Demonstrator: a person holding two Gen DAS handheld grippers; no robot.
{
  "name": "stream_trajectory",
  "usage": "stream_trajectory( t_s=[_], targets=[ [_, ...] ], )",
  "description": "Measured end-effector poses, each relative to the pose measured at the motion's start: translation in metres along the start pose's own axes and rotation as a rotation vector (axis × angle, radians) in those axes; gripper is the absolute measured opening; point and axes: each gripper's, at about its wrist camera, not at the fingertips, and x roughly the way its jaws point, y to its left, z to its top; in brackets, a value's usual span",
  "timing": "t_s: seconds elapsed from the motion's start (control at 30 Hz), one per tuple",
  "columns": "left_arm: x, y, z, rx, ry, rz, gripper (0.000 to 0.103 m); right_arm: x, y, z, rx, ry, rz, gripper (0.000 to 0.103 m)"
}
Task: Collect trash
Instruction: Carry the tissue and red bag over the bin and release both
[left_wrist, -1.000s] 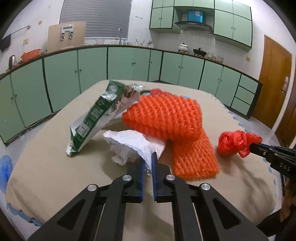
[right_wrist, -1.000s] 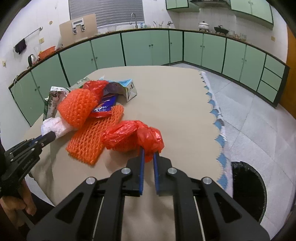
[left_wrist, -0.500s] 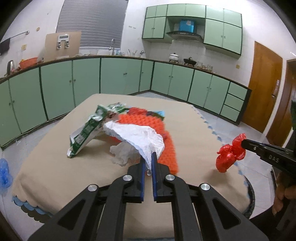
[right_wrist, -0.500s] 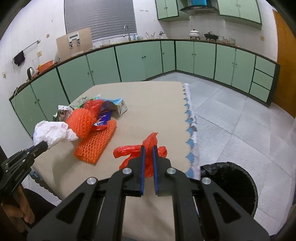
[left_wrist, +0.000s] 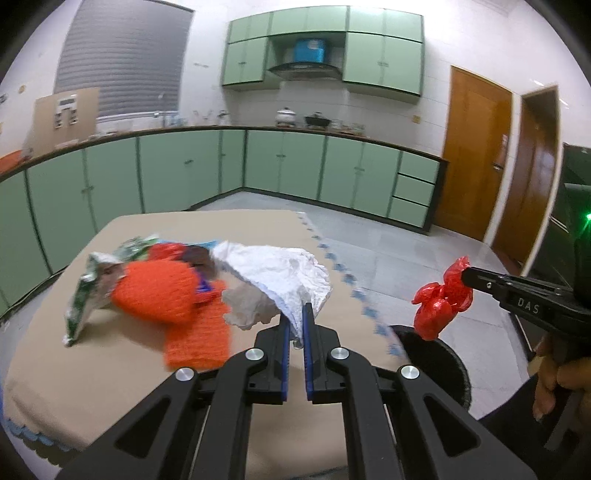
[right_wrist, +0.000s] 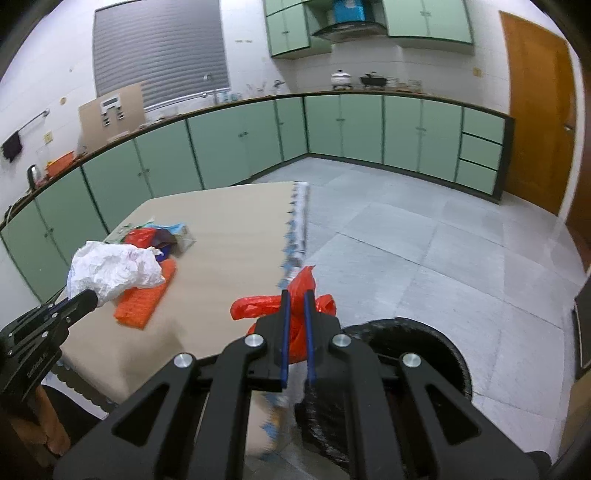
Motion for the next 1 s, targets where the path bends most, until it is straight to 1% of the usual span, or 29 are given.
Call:
stream_trajectory(
  t_s=[0.07, 0.3, 0.47, 0.57, 0.67, 0.77, 0.93, 0.97, 1.0],
  targets=[
    [0.005, -0.01, 0.001, 0.015, 0.004, -0.023, 0.006, -0.003, -0.012, -0.004, 0.014, -0.001, -0.02, 0.006],
    [0.029, -0.064, 0.01, 0.09, 0.023, -0.132, 0.006, -0.01, -0.059, -0.018, 0.077, 0.005, -0.096, 0.006],
    [0.053, -0.099, 0.008, 0.131, 0.053, -0.197, 0.006, -0.006, -0.092, -0.031, 0.118, 0.027, -0.143, 0.006],
    [0.065, -0.117, 0.005, 0.147, 0.076, -0.222, 0.006, 0.001, -0.11, -0.04, 0.148, 0.047, -0.171, 0.006],
    [0.086, -0.137, 0.0, 0.169, 0.114, -0.247, 0.006, 0.011, -0.129, -0.051, 0.191, 0.076, -0.191, 0.006],
    [0.103, -0.15, -0.004, 0.185, 0.143, -0.266, 0.006, 0.023, -0.146, -0.061, 0.221, 0.105, -0.217, 0.004],
    [0.137, -0.168, -0.017, 0.207, 0.212, -0.287, 0.006, 0.046, -0.165, -0.07, 0.27, 0.154, -0.237, 0.004],
    [0.144, -0.171, -0.02, 0.212, 0.226, -0.29, 0.006, 0.051, -0.168, -0.072, 0.273, 0.164, -0.241, 0.004],
    [0.153, -0.175, -0.025, 0.221, 0.252, -0.293, 0.006, 0.059, -0.171, -0.074, 0.278, 0.189, -0.241, 0.006]
  ],
)
